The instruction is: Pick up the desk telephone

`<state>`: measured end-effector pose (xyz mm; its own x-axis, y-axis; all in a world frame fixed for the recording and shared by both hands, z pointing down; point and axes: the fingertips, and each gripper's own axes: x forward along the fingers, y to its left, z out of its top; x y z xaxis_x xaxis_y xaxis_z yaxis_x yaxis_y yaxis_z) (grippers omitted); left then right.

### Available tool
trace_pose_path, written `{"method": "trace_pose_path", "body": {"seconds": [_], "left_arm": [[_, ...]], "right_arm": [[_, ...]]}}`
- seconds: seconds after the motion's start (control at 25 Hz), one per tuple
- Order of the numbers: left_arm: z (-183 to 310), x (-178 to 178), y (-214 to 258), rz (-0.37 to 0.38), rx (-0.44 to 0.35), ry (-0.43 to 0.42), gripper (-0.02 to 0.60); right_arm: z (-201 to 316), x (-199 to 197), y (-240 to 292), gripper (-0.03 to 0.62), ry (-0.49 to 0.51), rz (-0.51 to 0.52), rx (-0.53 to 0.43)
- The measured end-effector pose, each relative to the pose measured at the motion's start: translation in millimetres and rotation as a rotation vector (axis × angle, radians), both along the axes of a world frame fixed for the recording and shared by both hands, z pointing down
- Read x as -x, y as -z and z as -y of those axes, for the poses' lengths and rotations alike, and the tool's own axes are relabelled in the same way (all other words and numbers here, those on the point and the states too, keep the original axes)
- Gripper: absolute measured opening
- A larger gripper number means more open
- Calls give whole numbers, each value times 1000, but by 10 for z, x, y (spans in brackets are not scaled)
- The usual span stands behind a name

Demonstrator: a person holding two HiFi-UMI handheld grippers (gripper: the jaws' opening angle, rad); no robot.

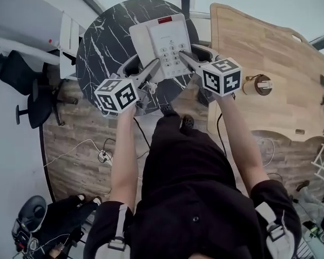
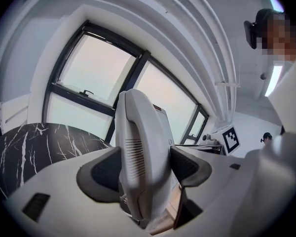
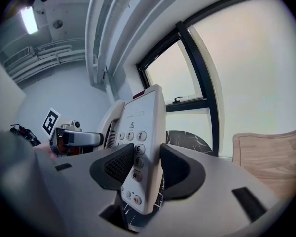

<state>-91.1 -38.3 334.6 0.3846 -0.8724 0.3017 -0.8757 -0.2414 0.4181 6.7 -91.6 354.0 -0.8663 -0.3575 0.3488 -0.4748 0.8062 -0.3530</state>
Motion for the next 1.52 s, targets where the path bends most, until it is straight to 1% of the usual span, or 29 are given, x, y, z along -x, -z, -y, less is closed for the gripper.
{"method": "trace_pose_path", "body": {"seconds": [0.28,0.56,0.72,1.12,1.52], "left_arm": [[-74,11,469,29,-95,27,324],[-92,35,769,63,-139,22,324],[-91,30,827,67,-150,16,324],[-134,65,897,87,-157,19,324],[-212,47,851,98,-159,19,324]], "right_arm": [[-27,21,501,186,31,56,-92],[-39,39,807,183,27,98,-136],[-43,28,876,179,13,104,-155],[-83,64,923,178,17,108,-151],[-152,54,901,177,22,106,-170]]}}
